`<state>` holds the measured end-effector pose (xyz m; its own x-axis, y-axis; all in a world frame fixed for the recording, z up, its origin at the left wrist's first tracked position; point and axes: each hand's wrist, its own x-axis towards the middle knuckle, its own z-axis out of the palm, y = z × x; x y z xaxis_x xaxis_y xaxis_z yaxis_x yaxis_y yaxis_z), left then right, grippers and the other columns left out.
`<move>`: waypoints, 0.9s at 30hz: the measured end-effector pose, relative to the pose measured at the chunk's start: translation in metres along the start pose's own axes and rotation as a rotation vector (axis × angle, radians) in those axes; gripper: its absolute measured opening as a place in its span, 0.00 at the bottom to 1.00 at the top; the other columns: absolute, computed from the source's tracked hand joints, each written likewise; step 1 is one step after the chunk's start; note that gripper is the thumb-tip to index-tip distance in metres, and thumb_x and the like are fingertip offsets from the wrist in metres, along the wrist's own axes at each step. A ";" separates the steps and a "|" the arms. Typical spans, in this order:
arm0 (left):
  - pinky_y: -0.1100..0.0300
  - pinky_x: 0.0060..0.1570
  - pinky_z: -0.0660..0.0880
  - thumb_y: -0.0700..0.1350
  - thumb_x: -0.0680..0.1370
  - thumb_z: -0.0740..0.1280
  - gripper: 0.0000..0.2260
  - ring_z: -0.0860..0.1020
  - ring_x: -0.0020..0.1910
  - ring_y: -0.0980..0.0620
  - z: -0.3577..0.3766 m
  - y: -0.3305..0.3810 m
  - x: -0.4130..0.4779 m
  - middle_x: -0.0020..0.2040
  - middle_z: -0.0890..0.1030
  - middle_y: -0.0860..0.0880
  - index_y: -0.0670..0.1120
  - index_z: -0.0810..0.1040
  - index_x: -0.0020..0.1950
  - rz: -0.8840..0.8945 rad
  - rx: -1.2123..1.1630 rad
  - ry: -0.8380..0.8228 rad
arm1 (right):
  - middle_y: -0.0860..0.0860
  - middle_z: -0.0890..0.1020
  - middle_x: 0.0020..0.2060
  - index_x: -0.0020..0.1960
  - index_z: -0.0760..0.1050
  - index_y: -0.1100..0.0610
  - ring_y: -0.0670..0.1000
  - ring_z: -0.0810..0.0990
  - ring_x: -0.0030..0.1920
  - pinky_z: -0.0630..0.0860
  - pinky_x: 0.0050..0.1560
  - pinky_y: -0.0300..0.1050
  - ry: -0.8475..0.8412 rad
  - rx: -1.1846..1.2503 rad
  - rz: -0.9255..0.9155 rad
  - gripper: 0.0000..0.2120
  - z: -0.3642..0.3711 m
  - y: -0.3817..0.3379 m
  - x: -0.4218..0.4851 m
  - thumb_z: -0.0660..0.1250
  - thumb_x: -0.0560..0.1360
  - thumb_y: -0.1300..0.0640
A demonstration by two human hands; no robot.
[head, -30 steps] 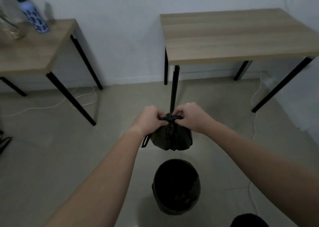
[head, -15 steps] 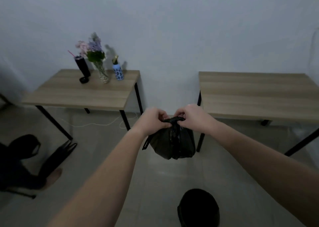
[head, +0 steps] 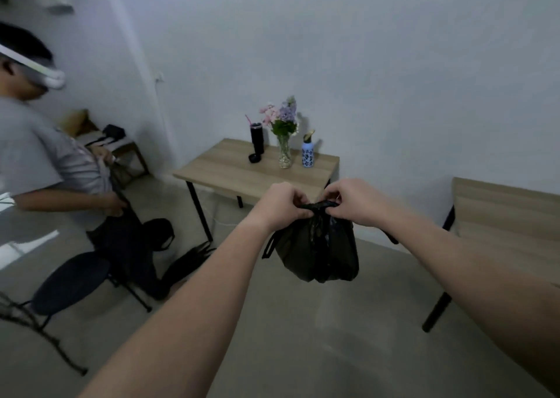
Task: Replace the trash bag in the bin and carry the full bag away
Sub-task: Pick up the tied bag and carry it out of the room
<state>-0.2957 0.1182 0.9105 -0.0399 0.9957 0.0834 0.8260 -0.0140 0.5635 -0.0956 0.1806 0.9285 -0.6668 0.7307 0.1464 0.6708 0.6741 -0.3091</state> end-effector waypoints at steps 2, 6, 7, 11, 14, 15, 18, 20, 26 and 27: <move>0.59 0.41 0.76 0.47 0.73 0.79 0.08 0.82 0.40 0.57 -0.017 -0.020 -0.011 0.37 0.84 0.56 0.54 0.83 0.37 -0.036 0.019 0.021 | 0.47 0.86 0.47 0.54 0.86 0.48 0.47 0.82 0.48 0.73 0.45 0.41 -0.027 -0.002 -0.055 0.11 0.008 -0.021 0.019 0.74 0.72 0.55; 0.69 0.35 0.70 0.45 0.73 0.79 0.13 0.78 0.34 0.66 -0.046 -0.059 -0.034 0.33 0.81 0.58 0.56 0.79 0.32 -0.120 0.024 0.061 | 0.46 0.85 0.46 0.54 0.85 0.46 0.47 0.82 0.49 0.78 0.47 0.44 -0.092 0.007 -0.170 0.11 0.027 -0.058 0.056 0.75 0.72 0.52; 0.68 0.36 0.72 0.45 0.73 0.79 0.11 0.79 0.36 0.66 -0.053 -0.067 -0.040 0.34 0.82 0.58 0.55 0.81 0.34 -0.154 0.021 0.076 | 0.45 0.85 0.45 0.53 0.86 0.46 0.47 0.82 0.48 0.77 0.46 0.43 -0.101 0.012 -0.209 0.10 0.031 -0.067 0.066 0.75 0.72 0.52; 0.62 0.41 0.76 0.47 0.73 0.80 0.08 0.82 0.41 0.58 -0.082 -0.099 -0.060 0.38 0.84 0.56 0.54 0.83 0.37 -0.276 0.035 0.150 | 0.47 0.85 0.44 0.52 0.86 0.49 0.46 0.82 0.47 0.75 0.46 0.40 -0.144 0.038 -0.350 0.09 0.046 -0.105 0.107 0.76 0.72 0.54; 0.64 0.40 0.73 0.48 0.73 0.80 0.08 0.81 0.41 0.60 -0.103 -0.122 -0.073 0.38 0.83 0.57 0.55 0.83 0.37 -0.353 0.074 0.203 | 0.46 0.86 0.43 0.51 0.86 0.47 0.46 0.82 0.46 0.78 0.47 0.43 -0.173 0.055 -0.448 0.09 0.061 -0.133 0.141 0.76 0.71 0.53; 0.64 0.40 0.72 0.49 0.72 0.80 0.07 0.80 0.40 0.61 -0.111 -0.130 -0.077 0.38 0.83 0.57 0.55 0.83 0.38 -0.379 0.086 0.225 | 0.45 0.85 0.42 0.52 0.86 0.47 0.45 0.82 0.46 0.78 0.46 0.42 -0.186 0.061 -0.485 0.09 0.065 -0.143 0.153 0.75 0.71 0.53; 0.61 0.43 0.77 0.49 0.72 0.80 0.05 0.81 0.42 0.61 -0.132 -0.149 -0.095 0.39 0.84 0.56 0.51 0.86 0.42 -0.470 0.107 0.310 | 0.44 0.85 0.41 0.52 0.86 0.47 0.43 0.82 0.45 0.74 0.43 0.37 -0.224 0.085 -0.595 0.10 0.074 -0.176 0.184 0.75 0.71 0.54; 0.60 0.47 0.79 0.50 0.73 0.79 0.05 0.81 0.44 0.61 -0.144 -0.158 -0.110 0.41 0.85 0.56 0.52 0.87 0.46 -0.526 0.110 0.354 | 0.44 0.86 0.43 0.53 0.86 0.46 0.42 0.82 0.45 0.74 0.45 0.37 -0.251 0.093 -0.668 0.11 0.080 -0.200 0.201 0.75 0.71 0.54; 0.62 0.50 0.79 0.53 0.73 0.79 0.08 0.81 0.46 0.63 -0.174 -0.182 -0.174 0.46 0.85 0.59 0.55 0.86 0.50 -0.705 0.083 0.522 | 0.45 0.86 0.48 0.56 0.86 0.47 0.44 0.83 0.49 0.75 0.49 0.37 -0.310 0.122 -0.912 0.12 0.099 -0.291 0.229 0.75 0.73 0.55; 0.63 0.50 0.79 0.53 0.73 0.79 0.09 0.82 0.46 0.62 -0.179 -0.185 -0.188 0.46 0.86 0.58 0.53 0.87 0.51 -0.730 0.080 0.552 | 0.45 0.86 0.49 0.56 0.86 0.48 0.44 0.83 0.50 0.75 0.50 0.38 -0.313 0.126 -0.953 0.12 0.103 -0.308 0.229 0.75 0.73 0.55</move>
<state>-0.5417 -0.0825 0.9375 -0.8130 0.5694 0.1217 0.5257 0.6280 0.5738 -0.4879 0.1295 0.9606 -0.9742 -0.1800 0.1362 -0.2131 0.9324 -0.2918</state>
